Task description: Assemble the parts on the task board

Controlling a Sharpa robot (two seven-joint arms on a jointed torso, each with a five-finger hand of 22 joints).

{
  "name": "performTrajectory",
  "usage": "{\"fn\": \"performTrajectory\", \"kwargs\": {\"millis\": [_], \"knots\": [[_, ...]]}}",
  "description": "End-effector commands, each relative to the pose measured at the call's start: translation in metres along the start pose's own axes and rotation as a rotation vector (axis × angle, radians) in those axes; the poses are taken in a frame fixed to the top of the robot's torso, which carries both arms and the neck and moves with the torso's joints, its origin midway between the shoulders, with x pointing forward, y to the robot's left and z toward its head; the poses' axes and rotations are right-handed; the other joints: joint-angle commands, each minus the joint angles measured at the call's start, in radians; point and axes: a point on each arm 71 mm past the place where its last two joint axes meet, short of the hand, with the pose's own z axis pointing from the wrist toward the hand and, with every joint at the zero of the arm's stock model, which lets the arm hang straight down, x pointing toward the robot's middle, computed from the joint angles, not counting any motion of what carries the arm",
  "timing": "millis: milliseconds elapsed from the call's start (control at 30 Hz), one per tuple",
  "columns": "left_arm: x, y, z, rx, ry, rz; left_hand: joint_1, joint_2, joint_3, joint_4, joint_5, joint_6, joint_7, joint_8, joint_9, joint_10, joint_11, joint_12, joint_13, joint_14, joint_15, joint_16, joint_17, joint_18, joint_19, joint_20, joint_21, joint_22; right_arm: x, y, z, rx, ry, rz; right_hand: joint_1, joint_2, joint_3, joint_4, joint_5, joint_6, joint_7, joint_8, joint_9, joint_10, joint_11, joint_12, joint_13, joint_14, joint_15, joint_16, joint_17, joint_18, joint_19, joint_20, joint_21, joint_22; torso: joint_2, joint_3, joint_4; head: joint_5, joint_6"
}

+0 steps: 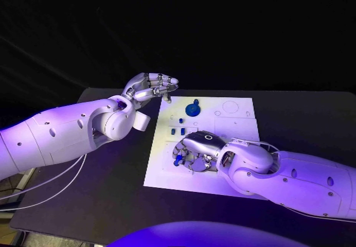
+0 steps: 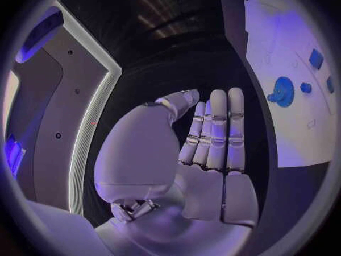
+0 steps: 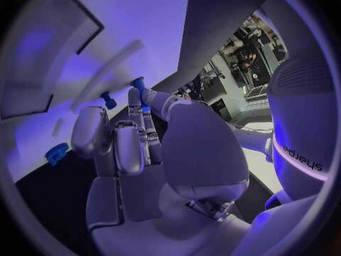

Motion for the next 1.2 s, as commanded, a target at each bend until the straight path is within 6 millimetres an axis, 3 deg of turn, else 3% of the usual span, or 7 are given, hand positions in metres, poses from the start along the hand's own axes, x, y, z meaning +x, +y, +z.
{"fn": "performTrajectory", "kwargs": {"millis": [33, 300, 500, 800, 1033, 1200], "knots": [[0.0019, -0.0007, 0.0002, 0.006, 0.016, -0.011, -0.001, 0.008, 0.001, -0.005, 0.003, -0.009, 0.000, 0.003, 0.002, -0.008, 0.000, 0.003, 0.001, -0.007, 0.002, -0.003, -0.001, 0.006, -0.007, 0.001, -0.003, 0.000, 0.0023, -0.0009, 0.0002, 0.014, 0.023, -0.035, -0.006, 0.004, -0.001, -0.007, 0.005, 0.004, 0.004, 0.026, 0.040, -0.003, -0.004, -0.003, 0.000, 0.025, -0.005, 0.003, 0.001, -0.008, 0.000, -0.003, -0.005, 0.047, 0.000, 0.0005, 0.0012, 0.001, -0.002], [0.0012, -0.0007, -0.0002, 0.005, 0.014, -0.010, -0.001, 0.008, 0.001, -0.005, 0.003, -0.009, 0.000, 0.003, 0.002, -0.008, 0.000, 0.003, 0.001, -0.007, 0.002, -0.003, -0.001, 0.006, -0.007, 0.001, -0.003, 0.000, 0.0025, -0.0008, -0.0003, 0.022, 0.022, -0.060, -0.008, 0.005, 0.000, -0.009, 0.005, 0.004, 0.004, 0.027, 0.041, -0.001, -0.003, -0.004, 0.001, 0.025, -0.005, 0.003, 0.002, -0.008, -0.001, -0.003, -0.006, 0.047, 0.000, 0.0002, 0.0002, 0.003, -0.003], [0.0013, -0.0007, -0.0002, 0.005, 0.014, -0.010, -0.002, 0.008, 0.001, -0.006, 0.003, -0.011, 0.001, 0.005, 0.002, -0.011, 0.000, 0.007, 0.001, -0.009, 0.002, -0.002, -0.002, 0.006, -0.008, 0.001, -0.001, 0.002, 0.0040, 0.0015, 0.0019, 0.017, 0.031, -0.050, -0.032, -0.010, -0.007, -0.013, 0.007, -0.014, 0.010, 0.023, 0.044, -0.010, 0.002, -0.018, 0.004, 0.021, -0.001, -0.004, -0.012, -0.005, -0.009, 0.000, -0.023, 0.041, 0.001, 0.0004, 0.0000, 0.003, -0.004], [0.0011, -0.0005, -0.0002, 0.002, 0.013, -0.009, -0.002, 0.009, 0.001, -0.005, 0.003, -0.011, 0.001, 0.006, 0.002, -0.011, 0.000, 0.007, 0.001, -0.009, 0.003, -0.002, -0.002, 0.006, -0.009, 0.001, -0.001, 0.002, 0.0084, 0.0033, 0.0046, 0.013, 0.047, -0.018, -0.109, -0.065, -0.054, 0.012, 0.055, -0.097, 0.038, -0.024, 0.027, -0.030, 0.022, -0.034, 0.019, 0.019, 0.017, -0.002, -0.015, -0.003, -0.016, 0.014, -0.042, 0.037, 0.000, 0.0006, -0.0002, -0.002, -0.003], [0.0014, -0.0002, -0.0002, -0.002, 0.017, -0.011, -0.002, 0.009, 0.001, -0.005, 0.003, -0.011, 0.001, 0.006, 0.002, -0.011, 0.000, 0.007, 0.001, -0.009, 0.003, -0.002, -0.002, 0.006, -0.009, 0.001, -0.001, 0.002, 0.0089, 0.0011, 0.0042, 0.026, 0.045, -0.011, -0.120, -0.072, -0.069, 0.022, 0.057, -0.127, 0.047, -0.046, 0.017, -0.031, 0.029, -0.033, 0.028, 0.019, 0.022, 0.000, -0.016, -0.002, -0.016, 0.020, -0.043, 0.038, 0.000, -0.0006, -0.0005, -0.005, -0.001], [0.0019, 0.0000, 0.0000, -0.004, 0.021, -0.013, -0.002, 0.009, 0.001, -0.005, 0.003, -0.011, 0.001, 0.006, 0.002, -0.011, 0.000, 0.007, 0.001, -0.009, 0.003, -0.002, -0.002, 0.006, -0.009, 0.001, -0.001, 0.002, 0.0076, -0.0009, 0.0029, 0.037, 0.026, -0.008, -0.116, -0.070, -0.071, 0.022, 0.057, -0.147, 0.044, -0.060, 0.011, -0.031, 0.027, -0.032, 0.033, 0.018, 0.021, 0.001, -0.016, -0.002, -0.015, 0.021, -0.043, 0.039, -0.001, 0.0001, 0.0003, -0.008, 0.003]]}}
